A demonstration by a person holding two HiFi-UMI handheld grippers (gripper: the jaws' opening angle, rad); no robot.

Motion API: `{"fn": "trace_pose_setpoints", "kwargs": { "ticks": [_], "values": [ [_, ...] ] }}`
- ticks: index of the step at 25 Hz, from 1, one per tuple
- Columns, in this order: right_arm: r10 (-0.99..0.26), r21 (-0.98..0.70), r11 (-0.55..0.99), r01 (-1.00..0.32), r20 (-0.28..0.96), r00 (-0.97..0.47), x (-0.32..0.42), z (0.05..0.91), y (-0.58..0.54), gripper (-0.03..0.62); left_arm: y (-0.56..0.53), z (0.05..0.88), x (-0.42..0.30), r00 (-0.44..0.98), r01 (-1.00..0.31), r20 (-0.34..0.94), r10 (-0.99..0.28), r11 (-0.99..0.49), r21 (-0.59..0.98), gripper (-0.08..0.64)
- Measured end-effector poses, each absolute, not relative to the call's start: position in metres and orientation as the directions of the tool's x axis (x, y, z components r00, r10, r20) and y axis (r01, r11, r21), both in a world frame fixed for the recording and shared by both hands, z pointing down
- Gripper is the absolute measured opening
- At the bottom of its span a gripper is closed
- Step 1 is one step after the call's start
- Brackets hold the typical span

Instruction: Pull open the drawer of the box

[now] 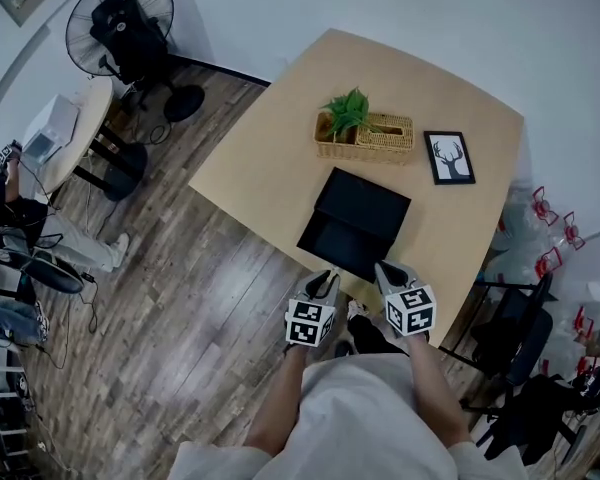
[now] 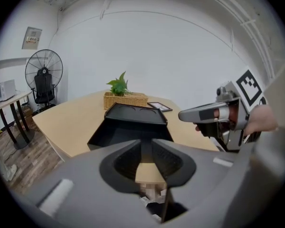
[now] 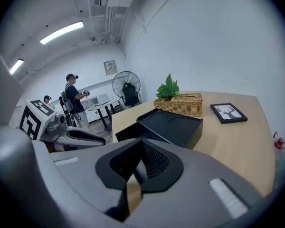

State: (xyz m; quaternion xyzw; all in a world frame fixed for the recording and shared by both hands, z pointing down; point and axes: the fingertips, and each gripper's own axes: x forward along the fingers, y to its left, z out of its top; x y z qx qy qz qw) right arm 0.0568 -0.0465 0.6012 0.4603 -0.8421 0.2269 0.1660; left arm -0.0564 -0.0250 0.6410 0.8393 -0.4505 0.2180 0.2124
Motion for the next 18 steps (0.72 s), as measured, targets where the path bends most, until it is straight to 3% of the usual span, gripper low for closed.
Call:
{"fn": "trace_pose_setpoints", "kwargs": {
  "ticks": [8,18],
  "values": [
    [-0.751,-0.214,0.446,-0.869,0.438,-0.494,0.059,0.592,-0.012,0.000,-0.002,0.627,-0.056,0.482,-0.861,0.542,-0.688,-0.487,0.148,0.123],
    [-0.743,-0.192,0.485,-0.853,0.424,-0.518,0.043,0.593,0.018,0.000,0.020,0.620,-0.069,0.479,-0.866,0.510,-0.714,-0.478,0.144,0.054]
  ]
}}
